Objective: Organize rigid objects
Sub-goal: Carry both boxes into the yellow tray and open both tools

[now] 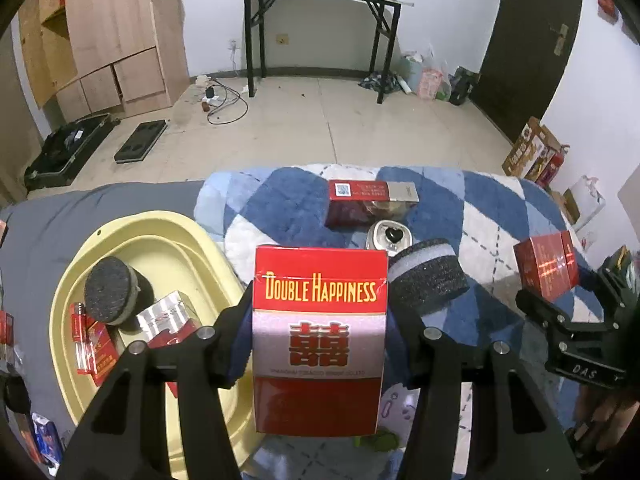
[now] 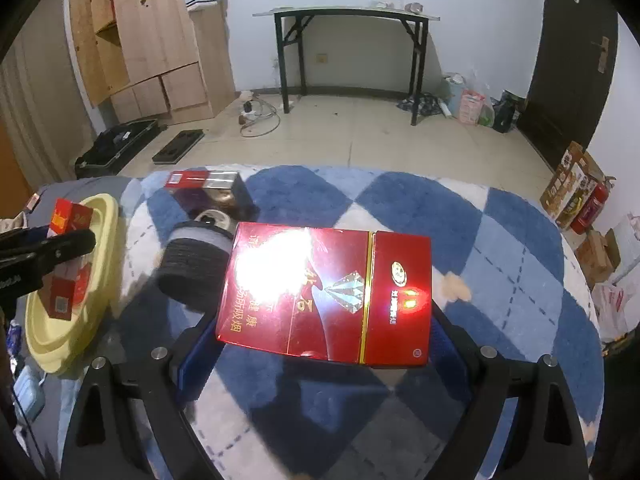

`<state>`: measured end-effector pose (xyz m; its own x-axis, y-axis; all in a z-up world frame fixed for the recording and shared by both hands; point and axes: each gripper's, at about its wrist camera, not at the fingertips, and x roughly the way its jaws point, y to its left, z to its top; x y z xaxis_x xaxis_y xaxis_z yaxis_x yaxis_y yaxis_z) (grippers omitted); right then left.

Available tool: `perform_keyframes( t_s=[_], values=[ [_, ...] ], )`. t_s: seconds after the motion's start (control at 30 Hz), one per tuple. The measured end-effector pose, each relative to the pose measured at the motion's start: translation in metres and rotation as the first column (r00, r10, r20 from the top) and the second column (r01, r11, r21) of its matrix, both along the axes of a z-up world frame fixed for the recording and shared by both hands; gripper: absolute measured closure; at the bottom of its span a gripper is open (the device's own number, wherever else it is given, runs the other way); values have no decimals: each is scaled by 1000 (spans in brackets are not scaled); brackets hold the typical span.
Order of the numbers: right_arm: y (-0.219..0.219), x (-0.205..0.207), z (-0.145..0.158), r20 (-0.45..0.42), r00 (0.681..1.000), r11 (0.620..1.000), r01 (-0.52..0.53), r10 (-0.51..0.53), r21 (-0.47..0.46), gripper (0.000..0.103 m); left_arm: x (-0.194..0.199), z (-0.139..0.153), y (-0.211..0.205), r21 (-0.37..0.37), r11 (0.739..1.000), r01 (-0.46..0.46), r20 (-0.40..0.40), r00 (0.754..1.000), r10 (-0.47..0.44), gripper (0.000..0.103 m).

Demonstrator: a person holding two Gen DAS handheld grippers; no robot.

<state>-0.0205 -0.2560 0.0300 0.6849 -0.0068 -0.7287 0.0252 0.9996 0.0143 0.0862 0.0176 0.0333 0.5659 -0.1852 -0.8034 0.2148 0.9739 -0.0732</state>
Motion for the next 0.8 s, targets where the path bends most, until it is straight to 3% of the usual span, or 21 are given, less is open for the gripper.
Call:
perform_keyframes(
  t_s=[0.13, 0.2, 0.27, 0.33, 0.47, 0.63, 0.8],
  values=[
    [11, -4, 14, 12, 999, 999, -39, 39, 14, 11, 8, 17, 27, -31, 998, -61, 33, 998, 62, 46],
    [28, -2, 25, 20, 994, 994, -104, 104, 17, 11, 14, 26, 62, -70, 990, -122, 30, 992, 124, 46],
    [55, 2, 33, 28, 983, 983, -183, 183, 0, 11, 16, 30, 94, -53, 981, -186, 30, 982, 188, 46],
    [91, 5, 43, 40, 961, 961, -275, 275, -3, 11, 14, 31, 120, -32, 970, -242, 33, 969, 243, 46],
    [154, 14, 48, 44, 906, 907, -421, 421, 2, 11, 3, 21, 178, -62, 929, -366, -4, 931, 366, 46],
    [221, 27, 28, -21, 844, 844, -537, 536, -3, 11, -2, -5, 214, -63, 894, -443, -67, 896, 439, 46],
    [251, 46, -8, -130, 819, 826, -564, 559, 1, 11, 8, -42, 227, -54, 885, -463, -174, 877, 448, 46]
  ],
)
